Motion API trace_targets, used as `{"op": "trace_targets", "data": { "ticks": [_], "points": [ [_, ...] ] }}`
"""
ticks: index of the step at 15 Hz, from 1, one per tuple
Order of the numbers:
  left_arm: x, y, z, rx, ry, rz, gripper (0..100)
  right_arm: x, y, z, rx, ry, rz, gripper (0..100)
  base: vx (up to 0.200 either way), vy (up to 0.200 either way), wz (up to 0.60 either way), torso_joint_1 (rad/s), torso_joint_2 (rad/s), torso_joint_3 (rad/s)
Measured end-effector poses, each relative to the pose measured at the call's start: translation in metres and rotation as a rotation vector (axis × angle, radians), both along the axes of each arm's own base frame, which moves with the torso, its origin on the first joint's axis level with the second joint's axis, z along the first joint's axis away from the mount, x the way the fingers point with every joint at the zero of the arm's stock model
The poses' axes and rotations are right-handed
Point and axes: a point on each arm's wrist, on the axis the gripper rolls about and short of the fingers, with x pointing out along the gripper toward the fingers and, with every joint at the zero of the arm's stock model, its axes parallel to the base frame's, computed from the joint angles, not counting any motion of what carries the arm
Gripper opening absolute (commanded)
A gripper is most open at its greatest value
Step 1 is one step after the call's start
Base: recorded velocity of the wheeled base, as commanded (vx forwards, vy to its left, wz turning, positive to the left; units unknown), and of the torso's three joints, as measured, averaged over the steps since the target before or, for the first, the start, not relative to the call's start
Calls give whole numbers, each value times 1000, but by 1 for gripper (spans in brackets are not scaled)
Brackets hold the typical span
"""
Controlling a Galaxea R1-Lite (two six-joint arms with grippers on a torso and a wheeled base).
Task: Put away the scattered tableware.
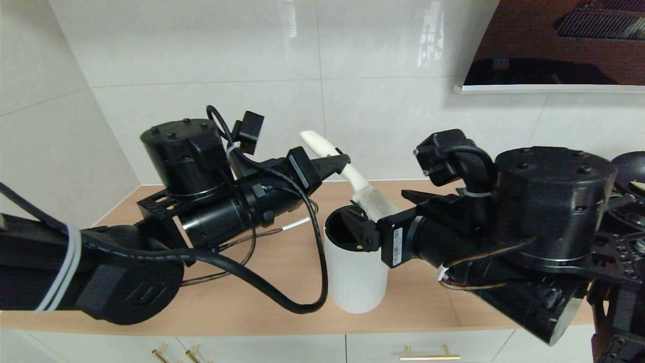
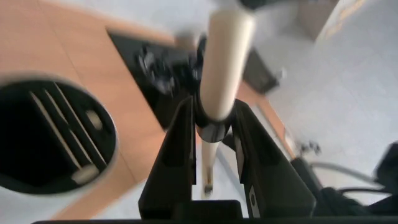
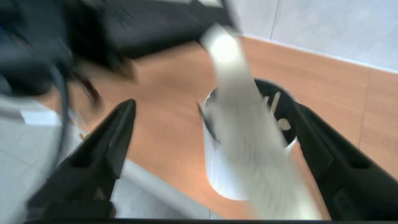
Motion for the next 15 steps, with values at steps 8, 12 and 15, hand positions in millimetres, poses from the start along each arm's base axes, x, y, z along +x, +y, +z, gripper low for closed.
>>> {"op": "trace_targets", "data": {
  "ticks": [8,12,15],
  "points": [
    [-4,34,25,176,-322,159,0,6,-30,20,19,-60,-76,100,0,0,0,0,0,0],
    [-13,39,21,312,-460,184,0,8,-32,19,13,-58,-86,100,0,0,0,0,0,0],
    [-18,41,21,378,-620,222,0,9,-32,18,10,-55,-88,100,0,0,0,0,0,0]
  ]
}}
